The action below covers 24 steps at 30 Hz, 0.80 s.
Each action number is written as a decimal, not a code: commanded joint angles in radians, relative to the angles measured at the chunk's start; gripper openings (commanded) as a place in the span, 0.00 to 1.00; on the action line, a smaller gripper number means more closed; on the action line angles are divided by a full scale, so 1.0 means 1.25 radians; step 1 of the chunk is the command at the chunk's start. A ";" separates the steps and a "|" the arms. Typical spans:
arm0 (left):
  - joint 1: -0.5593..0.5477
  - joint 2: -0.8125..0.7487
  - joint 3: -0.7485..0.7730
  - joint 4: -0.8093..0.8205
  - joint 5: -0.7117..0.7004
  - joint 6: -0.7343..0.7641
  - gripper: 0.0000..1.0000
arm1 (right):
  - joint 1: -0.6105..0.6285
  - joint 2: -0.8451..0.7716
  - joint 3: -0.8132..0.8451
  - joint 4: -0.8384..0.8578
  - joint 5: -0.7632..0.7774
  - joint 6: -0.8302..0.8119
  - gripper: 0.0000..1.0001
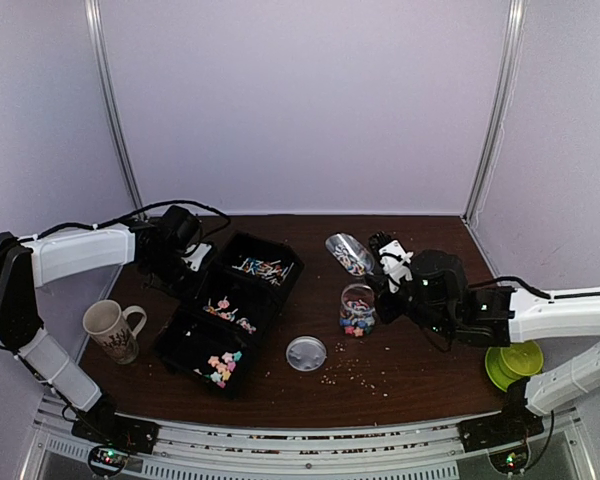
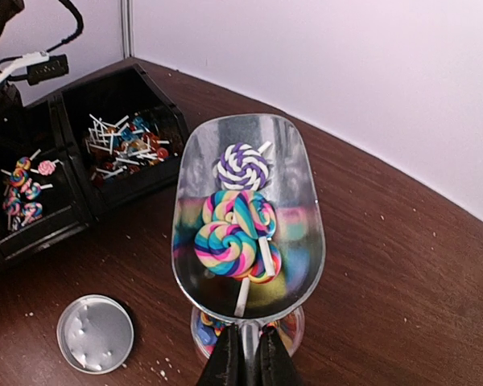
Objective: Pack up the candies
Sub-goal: Place the fake candies in the packing box.
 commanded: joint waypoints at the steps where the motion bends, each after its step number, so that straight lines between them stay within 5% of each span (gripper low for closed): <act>1: 0.003 -0.014 0.045 0.059 0.049 -0.008 0.00 | -0.018 -0.044 0.038 -0.186 0.008 0.033 0.00; 24: 0.003 -0.009 0.046 0.058 0.044 -0.008 0.00 | -0.062 0.004 0.265 -0.650 -0.034 0.076 0.00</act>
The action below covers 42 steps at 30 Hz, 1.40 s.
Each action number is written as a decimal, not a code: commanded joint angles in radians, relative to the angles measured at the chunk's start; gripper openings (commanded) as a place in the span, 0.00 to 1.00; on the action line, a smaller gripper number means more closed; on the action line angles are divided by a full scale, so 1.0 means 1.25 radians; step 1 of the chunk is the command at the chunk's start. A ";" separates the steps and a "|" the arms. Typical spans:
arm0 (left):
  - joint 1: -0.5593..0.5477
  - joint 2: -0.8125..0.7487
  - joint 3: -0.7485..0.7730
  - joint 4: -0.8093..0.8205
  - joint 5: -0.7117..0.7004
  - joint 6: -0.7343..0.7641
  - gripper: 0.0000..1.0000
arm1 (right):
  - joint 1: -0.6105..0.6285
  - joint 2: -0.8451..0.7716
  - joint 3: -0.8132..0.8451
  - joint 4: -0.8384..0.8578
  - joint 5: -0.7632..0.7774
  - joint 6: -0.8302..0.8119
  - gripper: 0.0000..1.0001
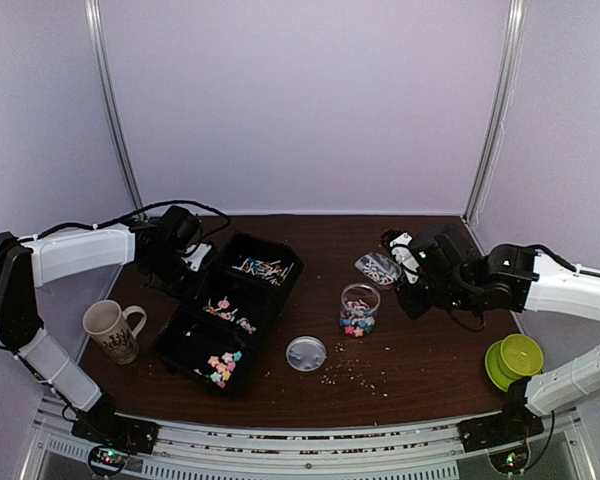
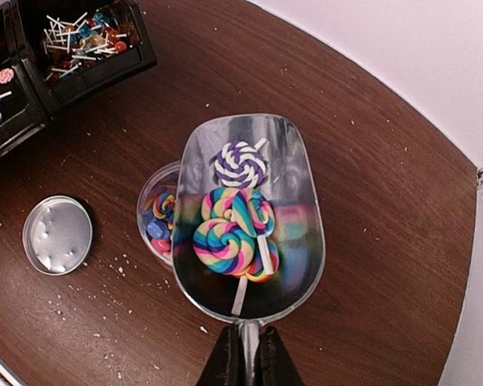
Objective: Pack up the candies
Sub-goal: Place the fake candies in the packing box.
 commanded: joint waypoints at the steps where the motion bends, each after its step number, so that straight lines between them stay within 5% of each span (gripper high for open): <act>1: 0.002 -0.010 0.046 0.059 0.044 -0.008 0.00 | -0.008 0.018 0.048 -0.098 -0.015 0.005 0.00; 42: 0.003 -0.010 0.049 0.058 0.051 -0.010 0.00 | -0.007 0.220 0.323 -0.497 -0.065 -0.092 0.00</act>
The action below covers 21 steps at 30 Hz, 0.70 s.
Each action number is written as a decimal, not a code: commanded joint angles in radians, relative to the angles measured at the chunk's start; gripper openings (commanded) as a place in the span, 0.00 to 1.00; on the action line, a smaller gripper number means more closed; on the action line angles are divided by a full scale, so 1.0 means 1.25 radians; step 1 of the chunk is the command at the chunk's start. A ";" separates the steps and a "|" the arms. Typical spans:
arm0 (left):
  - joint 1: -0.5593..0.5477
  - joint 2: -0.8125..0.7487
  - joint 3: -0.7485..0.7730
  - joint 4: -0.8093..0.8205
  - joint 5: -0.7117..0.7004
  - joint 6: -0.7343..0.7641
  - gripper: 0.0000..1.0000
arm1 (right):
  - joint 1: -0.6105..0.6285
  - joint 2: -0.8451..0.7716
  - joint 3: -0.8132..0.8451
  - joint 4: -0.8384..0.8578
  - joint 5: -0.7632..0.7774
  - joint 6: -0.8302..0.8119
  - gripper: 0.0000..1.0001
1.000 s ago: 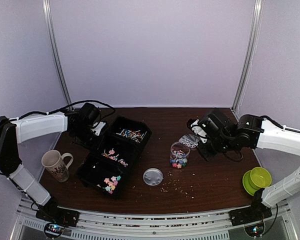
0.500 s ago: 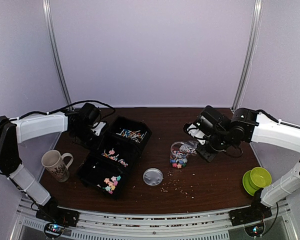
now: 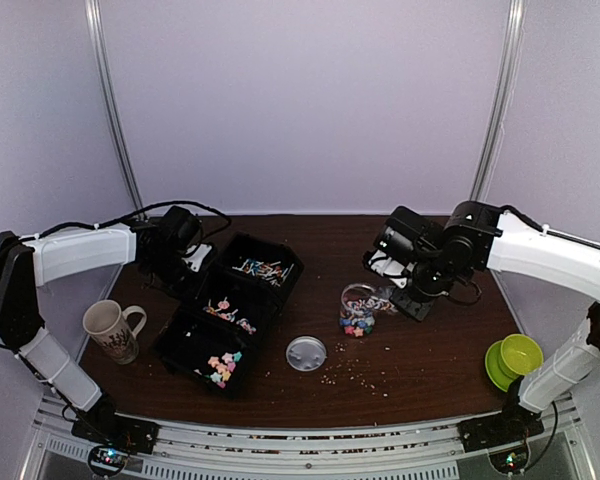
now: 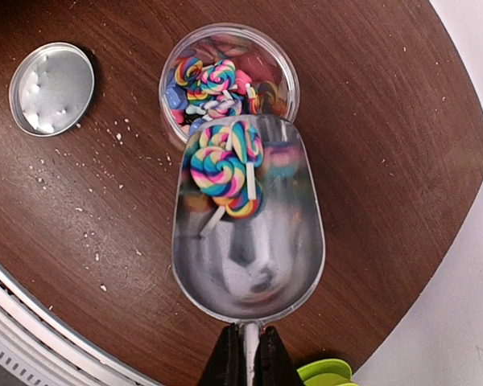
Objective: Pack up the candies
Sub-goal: Place the fake candies in the packing box.
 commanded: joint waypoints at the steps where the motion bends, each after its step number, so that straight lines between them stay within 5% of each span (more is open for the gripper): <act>1: 0.002 -0.016 0.047 0.060 0.051 -0.011 0.00 | 0.000 0.010 0.039 -0.065 0.028 -0.012 0.00; 21: 0.003 -0.017 0.047 0.061 0.059 -0.012 0.00 | 0.031 0.112 0.205 -0.185 0.099 -0.069 0.00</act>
